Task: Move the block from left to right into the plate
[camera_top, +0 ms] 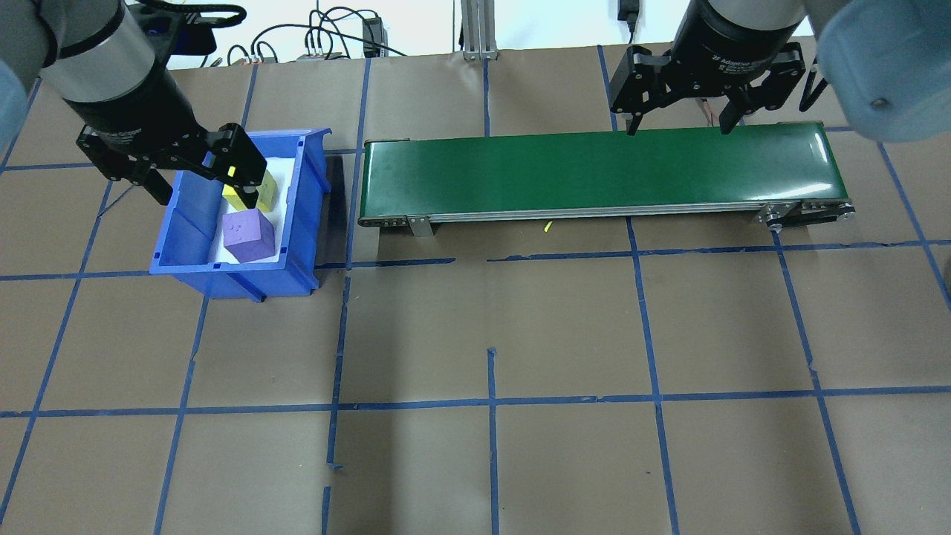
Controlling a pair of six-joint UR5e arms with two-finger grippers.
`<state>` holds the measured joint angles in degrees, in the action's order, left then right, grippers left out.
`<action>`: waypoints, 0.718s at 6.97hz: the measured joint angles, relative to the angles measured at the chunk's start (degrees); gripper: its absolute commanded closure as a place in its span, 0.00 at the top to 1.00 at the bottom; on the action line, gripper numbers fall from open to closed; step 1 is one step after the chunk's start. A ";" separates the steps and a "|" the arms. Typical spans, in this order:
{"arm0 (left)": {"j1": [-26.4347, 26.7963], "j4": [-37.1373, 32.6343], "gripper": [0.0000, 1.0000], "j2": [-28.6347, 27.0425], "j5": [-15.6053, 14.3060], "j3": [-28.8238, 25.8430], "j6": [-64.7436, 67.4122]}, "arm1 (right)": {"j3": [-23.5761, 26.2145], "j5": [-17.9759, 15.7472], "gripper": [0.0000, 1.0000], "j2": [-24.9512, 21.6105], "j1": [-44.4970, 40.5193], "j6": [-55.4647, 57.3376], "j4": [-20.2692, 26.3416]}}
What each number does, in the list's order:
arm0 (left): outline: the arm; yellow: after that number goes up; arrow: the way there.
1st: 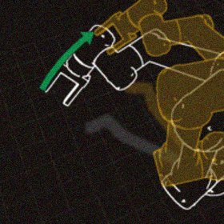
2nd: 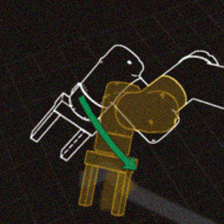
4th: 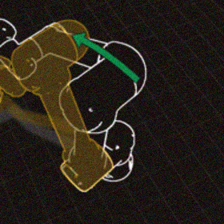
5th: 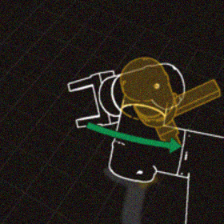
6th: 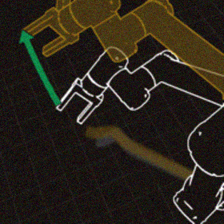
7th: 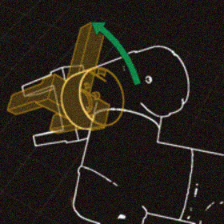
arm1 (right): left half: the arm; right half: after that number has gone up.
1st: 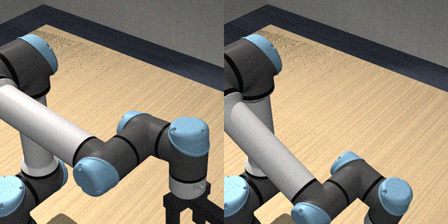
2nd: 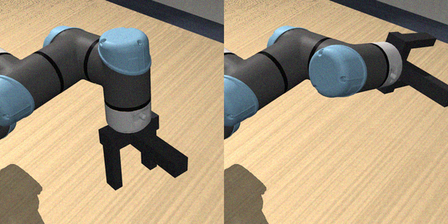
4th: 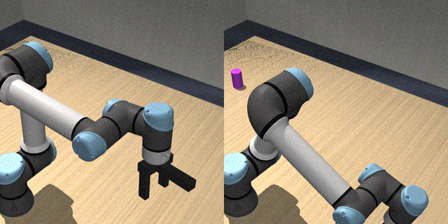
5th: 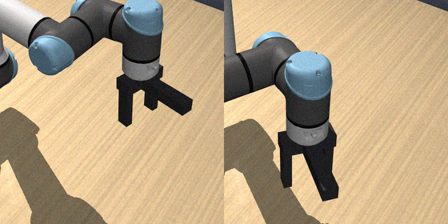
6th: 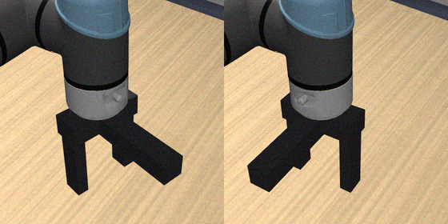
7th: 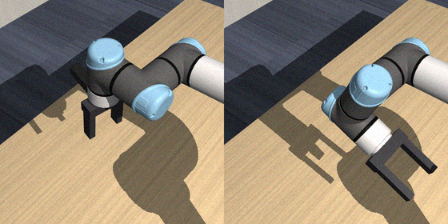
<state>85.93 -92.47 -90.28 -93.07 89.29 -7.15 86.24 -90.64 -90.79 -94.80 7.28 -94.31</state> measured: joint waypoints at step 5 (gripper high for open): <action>-10.17 12.17 1.00 -14.79 3.42 2.05 -4.47 | -1.10 -1.79 0.92 -0.01 0.07 -0.14 3.19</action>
<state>75.77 -80.30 -105.07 -89.64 91.34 -11.62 85.14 -92.43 -90.81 -94.74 7.14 -91.11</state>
